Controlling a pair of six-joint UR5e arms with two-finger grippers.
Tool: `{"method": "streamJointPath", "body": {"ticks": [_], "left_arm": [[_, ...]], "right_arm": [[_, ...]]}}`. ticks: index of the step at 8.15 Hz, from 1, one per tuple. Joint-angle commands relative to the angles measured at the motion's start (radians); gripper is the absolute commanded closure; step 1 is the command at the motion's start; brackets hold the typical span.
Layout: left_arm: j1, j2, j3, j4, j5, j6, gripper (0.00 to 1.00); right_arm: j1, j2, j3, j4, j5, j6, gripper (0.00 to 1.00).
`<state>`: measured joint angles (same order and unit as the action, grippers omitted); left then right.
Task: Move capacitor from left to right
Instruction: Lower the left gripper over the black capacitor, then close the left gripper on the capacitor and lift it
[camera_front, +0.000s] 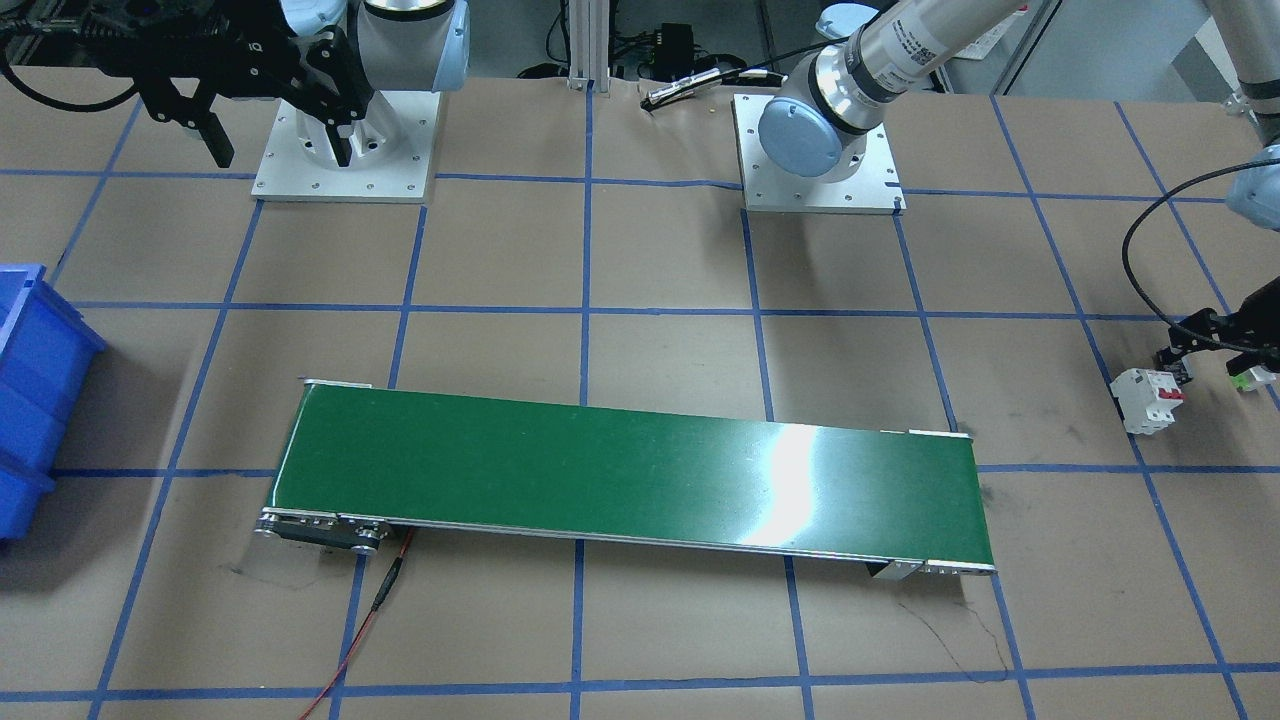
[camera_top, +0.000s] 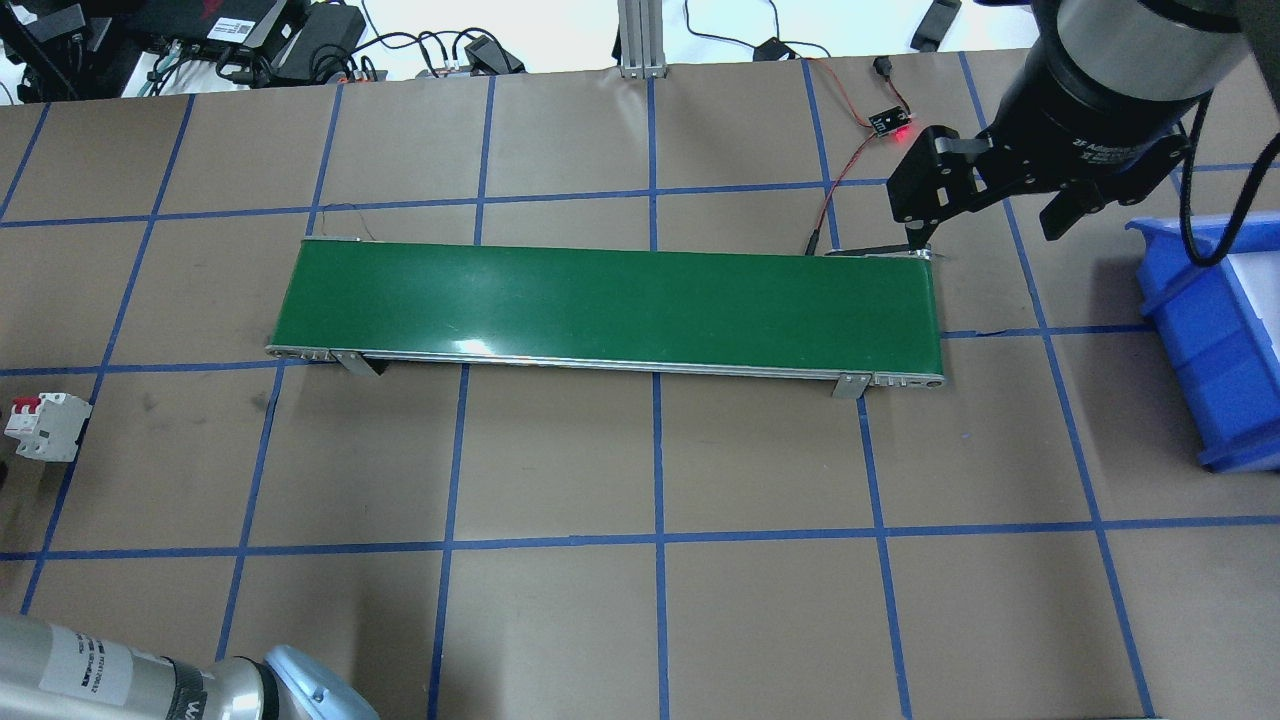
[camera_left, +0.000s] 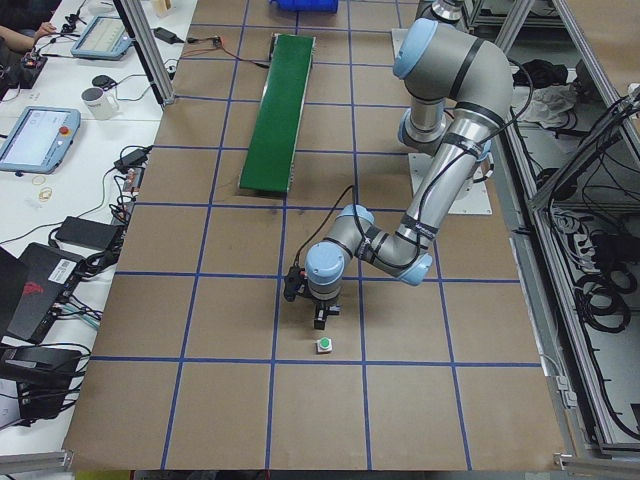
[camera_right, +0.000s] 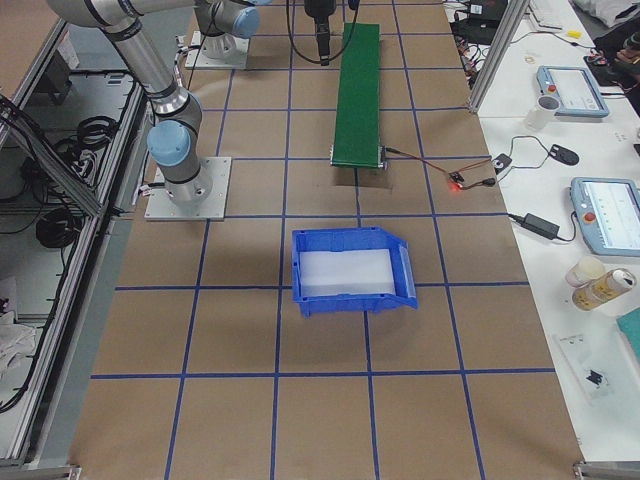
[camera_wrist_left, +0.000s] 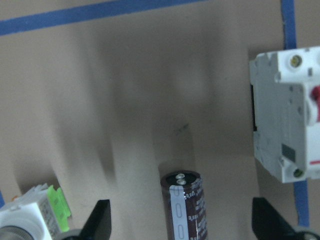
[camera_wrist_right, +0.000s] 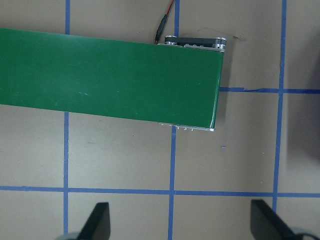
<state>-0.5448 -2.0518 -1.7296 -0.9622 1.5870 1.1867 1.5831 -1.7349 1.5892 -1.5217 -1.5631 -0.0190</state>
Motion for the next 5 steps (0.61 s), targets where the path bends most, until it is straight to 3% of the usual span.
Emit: {"method": "streamJointPath", "body": {"ticks": [1, 5], "left_arm": [[0.000, -0.010, -0.004, 0.000, 0.001, -0.019, 0.00], [0.000, -0.024, -0.007, -0.001, 0.011, -0.050, 0.01]], "right_arm": [[0.000, 0.000, 0.000, 0.000, 0.000, 0.001, 0.00], [0.000, 0.000, 0.000, 0.000, 0.000, -0.001, 0.00]]}}
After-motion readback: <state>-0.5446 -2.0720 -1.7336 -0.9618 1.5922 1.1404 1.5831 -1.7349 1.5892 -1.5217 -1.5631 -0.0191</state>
